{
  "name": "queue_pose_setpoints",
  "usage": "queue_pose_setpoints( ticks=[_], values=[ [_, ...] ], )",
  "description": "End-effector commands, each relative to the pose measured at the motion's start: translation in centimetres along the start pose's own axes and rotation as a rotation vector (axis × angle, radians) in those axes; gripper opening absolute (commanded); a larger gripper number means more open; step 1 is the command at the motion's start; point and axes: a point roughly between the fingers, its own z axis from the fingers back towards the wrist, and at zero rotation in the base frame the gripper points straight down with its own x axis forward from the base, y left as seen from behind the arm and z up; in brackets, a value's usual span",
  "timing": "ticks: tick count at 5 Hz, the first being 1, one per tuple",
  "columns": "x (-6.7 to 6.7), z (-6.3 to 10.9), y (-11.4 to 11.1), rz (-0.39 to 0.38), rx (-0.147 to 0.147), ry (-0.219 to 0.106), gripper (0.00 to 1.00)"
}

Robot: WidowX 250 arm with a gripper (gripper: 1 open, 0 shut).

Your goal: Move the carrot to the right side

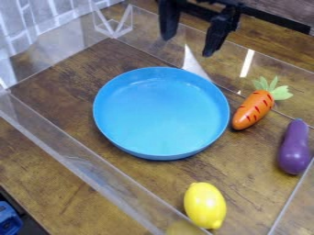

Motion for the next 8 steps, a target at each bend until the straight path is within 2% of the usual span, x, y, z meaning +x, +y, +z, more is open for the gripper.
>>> queue_pose_setpoints(
  ticks=[1,2,5,7,8],
  values=[
    [0.8,1.9,1.5,-0.009,-0.003,-0.063,1.00],
    [1.2,1.3,1.9,-0.040,-0.008,-0.062,1.00],
    [1.6,1.7,3.7,-0.214,-0.025,-0.082,1.00],
    [2.0,0.6,3.5,-0.189,-0.022,-0.077,1.00],
    [2.4,1.1,2.9,-0.173,-0.019,-0.074,1.00]
  ],
)
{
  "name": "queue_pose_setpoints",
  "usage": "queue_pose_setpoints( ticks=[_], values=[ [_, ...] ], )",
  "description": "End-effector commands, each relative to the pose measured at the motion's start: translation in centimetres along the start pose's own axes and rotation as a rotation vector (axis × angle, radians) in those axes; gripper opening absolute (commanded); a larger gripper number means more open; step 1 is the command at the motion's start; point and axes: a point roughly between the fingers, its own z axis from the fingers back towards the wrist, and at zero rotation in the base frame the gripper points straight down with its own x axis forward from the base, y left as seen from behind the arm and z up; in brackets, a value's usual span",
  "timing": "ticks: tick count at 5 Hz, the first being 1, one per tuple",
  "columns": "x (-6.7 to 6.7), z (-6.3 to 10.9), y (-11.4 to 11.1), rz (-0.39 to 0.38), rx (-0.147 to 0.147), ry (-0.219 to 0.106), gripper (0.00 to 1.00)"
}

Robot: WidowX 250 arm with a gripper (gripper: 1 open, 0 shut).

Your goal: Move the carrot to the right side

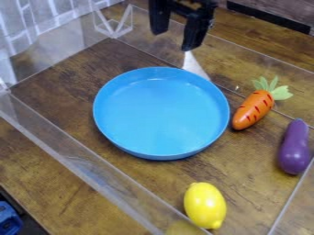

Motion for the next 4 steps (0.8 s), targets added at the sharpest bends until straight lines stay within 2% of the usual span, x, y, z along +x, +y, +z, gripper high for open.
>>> queue_pose_setpoints(
  ticks=[1,4],
  values=[
    [1.0,2.6,-0.5,0.014,0.015,-0.063,1.00],
    [1.0,0.3,-1.7,0.008,0.016,-0.064,1.00]
  ],
)
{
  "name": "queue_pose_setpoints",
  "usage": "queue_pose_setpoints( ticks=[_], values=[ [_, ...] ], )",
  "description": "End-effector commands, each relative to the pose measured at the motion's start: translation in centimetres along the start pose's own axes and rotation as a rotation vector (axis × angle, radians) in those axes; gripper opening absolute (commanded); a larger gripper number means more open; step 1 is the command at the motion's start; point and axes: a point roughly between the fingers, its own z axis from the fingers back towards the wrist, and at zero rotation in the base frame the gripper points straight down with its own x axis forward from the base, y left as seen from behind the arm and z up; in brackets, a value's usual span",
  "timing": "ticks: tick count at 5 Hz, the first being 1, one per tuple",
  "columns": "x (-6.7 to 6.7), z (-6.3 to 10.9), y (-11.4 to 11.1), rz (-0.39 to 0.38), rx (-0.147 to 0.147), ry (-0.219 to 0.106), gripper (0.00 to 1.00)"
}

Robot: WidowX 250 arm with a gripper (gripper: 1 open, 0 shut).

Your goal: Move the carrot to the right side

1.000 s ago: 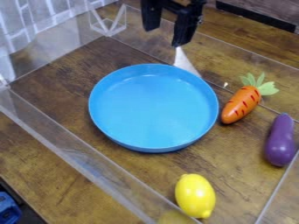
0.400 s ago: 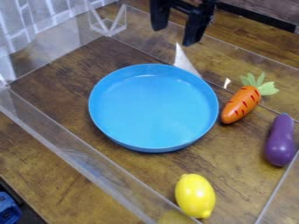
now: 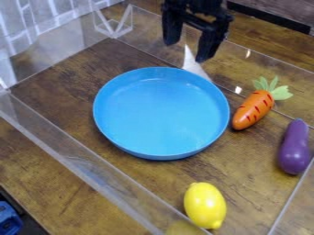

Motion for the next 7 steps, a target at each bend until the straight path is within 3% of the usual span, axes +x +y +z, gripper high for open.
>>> queue_pose_setpoints(
  ticks=[1,3,4,6,7],
  values=[
    [-0.1,2.3,0.0,-0.013,0.014,-0.067,1.00],
    [0.8,0.7,-2.2,-0.072,-0.007,-0.058,1.00],
    [1.8,-0.2,-3.3,-0.099,-0.012,-0.073,1.00],
    [3.0,-1.4,-4.9,-0.067,-0.010,-0.091,1.00],
    [3.2,-1.1,-5.9,-0.017,-0.007,-0.100,1.00]
  ],
)
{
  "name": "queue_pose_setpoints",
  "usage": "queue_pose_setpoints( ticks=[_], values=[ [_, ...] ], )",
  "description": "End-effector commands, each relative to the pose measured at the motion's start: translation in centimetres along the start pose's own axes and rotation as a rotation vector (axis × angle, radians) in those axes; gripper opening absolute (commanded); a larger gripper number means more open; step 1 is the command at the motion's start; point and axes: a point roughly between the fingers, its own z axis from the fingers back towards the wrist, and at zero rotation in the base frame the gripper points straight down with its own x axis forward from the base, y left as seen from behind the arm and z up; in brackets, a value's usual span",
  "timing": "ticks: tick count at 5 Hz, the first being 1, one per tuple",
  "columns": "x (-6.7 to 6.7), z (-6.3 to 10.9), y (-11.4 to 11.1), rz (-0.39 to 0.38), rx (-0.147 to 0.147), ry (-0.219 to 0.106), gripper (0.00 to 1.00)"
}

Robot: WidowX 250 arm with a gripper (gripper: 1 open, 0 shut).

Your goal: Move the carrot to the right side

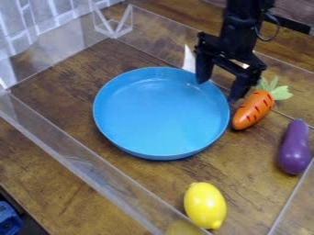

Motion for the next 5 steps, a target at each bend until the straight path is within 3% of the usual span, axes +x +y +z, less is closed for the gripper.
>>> queue_pose_setpoints(
  ticks=[1,3,4,5],
  values=[
    [1.5,3.5,-1.2,0.037,0.009,-0.101,1.00],
    [3.0,-0.3,-3.2,-0.177,-0.003,-0.151,1.00],
    [3.1,-1.3,-4.1,-0.188,0.003,-0.147,1.00],
    [3.0,-1.9,-4.9,-0.200,-0.001,-0.153,0.00]
  ],
)
